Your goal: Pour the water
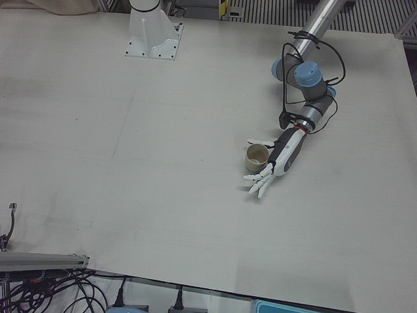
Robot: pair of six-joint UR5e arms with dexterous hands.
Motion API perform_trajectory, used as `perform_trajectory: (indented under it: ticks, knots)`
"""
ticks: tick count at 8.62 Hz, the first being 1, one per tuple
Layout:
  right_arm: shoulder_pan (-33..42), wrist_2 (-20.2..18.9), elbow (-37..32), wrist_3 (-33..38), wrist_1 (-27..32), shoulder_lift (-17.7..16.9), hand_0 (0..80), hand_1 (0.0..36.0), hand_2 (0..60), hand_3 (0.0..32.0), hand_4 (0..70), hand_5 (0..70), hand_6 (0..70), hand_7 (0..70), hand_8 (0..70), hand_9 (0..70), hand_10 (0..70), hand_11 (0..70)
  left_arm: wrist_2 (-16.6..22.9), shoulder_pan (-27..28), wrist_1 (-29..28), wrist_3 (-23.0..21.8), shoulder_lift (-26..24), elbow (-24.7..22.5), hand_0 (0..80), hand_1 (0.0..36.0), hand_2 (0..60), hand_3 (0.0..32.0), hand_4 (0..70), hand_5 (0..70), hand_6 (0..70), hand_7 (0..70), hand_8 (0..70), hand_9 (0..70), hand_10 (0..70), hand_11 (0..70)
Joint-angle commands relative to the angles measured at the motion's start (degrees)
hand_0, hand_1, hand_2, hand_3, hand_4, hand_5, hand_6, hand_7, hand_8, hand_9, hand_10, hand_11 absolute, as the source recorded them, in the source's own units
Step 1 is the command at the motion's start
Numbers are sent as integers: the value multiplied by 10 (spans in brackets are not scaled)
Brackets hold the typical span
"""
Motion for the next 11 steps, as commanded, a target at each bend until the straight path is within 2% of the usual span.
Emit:
perform_trajectory:
  ticks: [1, 3, 4, 5, 6, 7, 8, 9, 10, 11]
  knots:
    - [1, 0, -1, 1, 0, -1, 483, 207, 210, 0, 0, 43, 49, 0, 0, 0, 0, 0, -15, 0, 31, -29, -4, -7, 800, 357, 0, 0, 259, 700, 95, 90, 9, 4, 30, 78]
    - [4, 0, 0, 5, 1, -3, 483, 209, 206, 0, 0, 43, 41, 0, 0, 0, 0, 0, -15, 0, 57, -46, -3, -23, 800, 360, 0, 0, 309, 700, 113, 116, 22, 9, 44, 108]
    - [18, 0, 5, 12, 7, -4, 483, 208, 204, 0, 0, 43, 39, 0, 0, 0, 0, 0, -15, 0, 76, -64, -4, -31, 800, 360, 227, 0, 313, 700, 113, 114, 20, 8, 43, 108]
    - [26, 0, -4, 32, 44, -26, 482, 211, 198, 0, 0, 44, 33, 0, 0, 0, 0, 0, -15, 0, 100, -79, -4, -47, 800, 360, 600, 0, 320, 700, 113, 114, 19, 8, 43, 108]
    - [25, -1, -54, 49, 101, -39, 488, 218, 198, 0, 0, 48, 34, 0, 0, 0, 0, 0, -15, 0, 114, -84, -4, -65, 800, 360, 600, 0, 328, 700, 114, 115, 18, 9, 44, 108]
    - [24, 0, -127, 63, 171, -41, 507, 247, 242, 0, 0, 59, 67, 0, 3, 0, 0, 0, -15, 0, 132, -85, -4, -81, 800, 360, 600, 0, 328, 700, 116, 116, 18, 9, 44, 108]
    - [18, 0, -217, 61, 236, -35, 548, 298, 301, 0, 0, 77, 100, 20, 10, 0, 0, 0, -14, 0, 151, -85, -11, -92, 800, 360, 600, 0, 327, 700, 117, 117, 18, 9, 43, 107]
    - [16, 0, -286, 58, 298, -17, 580, 324, 306, 0, 0, 86, 116, 61, 13, 0, 0, 0, -13, 1, 165, -85, -19, -96, 800, 360, 600, 0, 329, 700, 119, 120, 19, 10, 42, 105]
    - [12, 0, -324, 55, 328, -13, 556, 303, 319, 0, 0, 79, 124, 71, 14, 0, 0, 0, -11, 1, 170, -85, -20, -101, 800, 360, 600, 0, 327, 700, 119, 119, 19, 9, 41, 104]
    - [5, 0, -340, 49, 331, -12, 546, 295, 336, 0, 0, 77, 125, 61, 15, 0, 0, 0, -10, 1, 183, -85, -20, -113, 800, 360, 600, 0, 325, 700, 119, 119, 19, 9, 41, 104]
